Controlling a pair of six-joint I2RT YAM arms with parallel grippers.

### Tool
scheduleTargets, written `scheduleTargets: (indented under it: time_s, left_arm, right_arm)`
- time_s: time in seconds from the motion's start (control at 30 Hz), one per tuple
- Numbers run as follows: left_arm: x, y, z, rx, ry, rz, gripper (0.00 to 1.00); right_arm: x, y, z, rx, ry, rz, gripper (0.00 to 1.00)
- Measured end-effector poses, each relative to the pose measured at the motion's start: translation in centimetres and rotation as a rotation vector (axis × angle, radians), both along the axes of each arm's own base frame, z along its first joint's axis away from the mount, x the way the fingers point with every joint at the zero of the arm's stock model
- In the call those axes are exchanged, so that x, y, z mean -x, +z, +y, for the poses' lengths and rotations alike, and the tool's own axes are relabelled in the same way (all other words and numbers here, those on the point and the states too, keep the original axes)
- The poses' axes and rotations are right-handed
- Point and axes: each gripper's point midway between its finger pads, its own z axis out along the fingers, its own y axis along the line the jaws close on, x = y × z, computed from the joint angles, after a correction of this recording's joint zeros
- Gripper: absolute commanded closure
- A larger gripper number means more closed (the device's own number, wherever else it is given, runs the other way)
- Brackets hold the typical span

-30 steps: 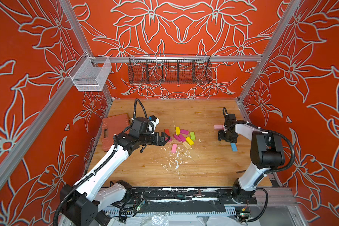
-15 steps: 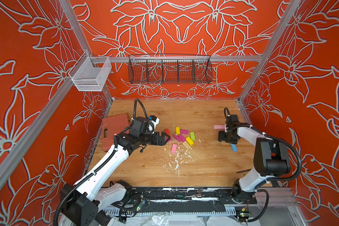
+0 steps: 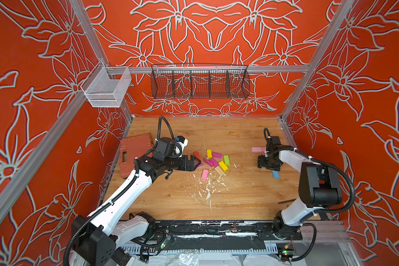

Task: Assemble the number 7 with building blocks
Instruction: Adjust the building block at the center of the board.

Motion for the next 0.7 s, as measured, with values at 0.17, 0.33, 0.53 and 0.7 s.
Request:
scheduleTargets:
  time_s: [0.17,0.33,0.53,0.7]
  left_arm:
    - [0.0,0.01,0.0,0.0,0.0,0.0,0.02]
    - [0.01,0.03,0.0,0.0,0.0,-0.001,0.02]
    - [0.02,0.04,0.0,0.001,0.0,-0.001,0.02]
    - [0.02,0.04,0.0,0.001,0.0,-0.001,0.02]
  right_arm:
    - [0.02,-0.05,-0.09,0.005,-0.001,0.002,0.27]
    - [0.01,-0.1,-0.1,0.005,0.0,0.003,0.26]
    - [0.08,-0.33,-0.13,0.005,-0.002,0.006,0.26]
    - [0.18,-0.44,-0.31,0.005,-0.008,0.008,0.26]
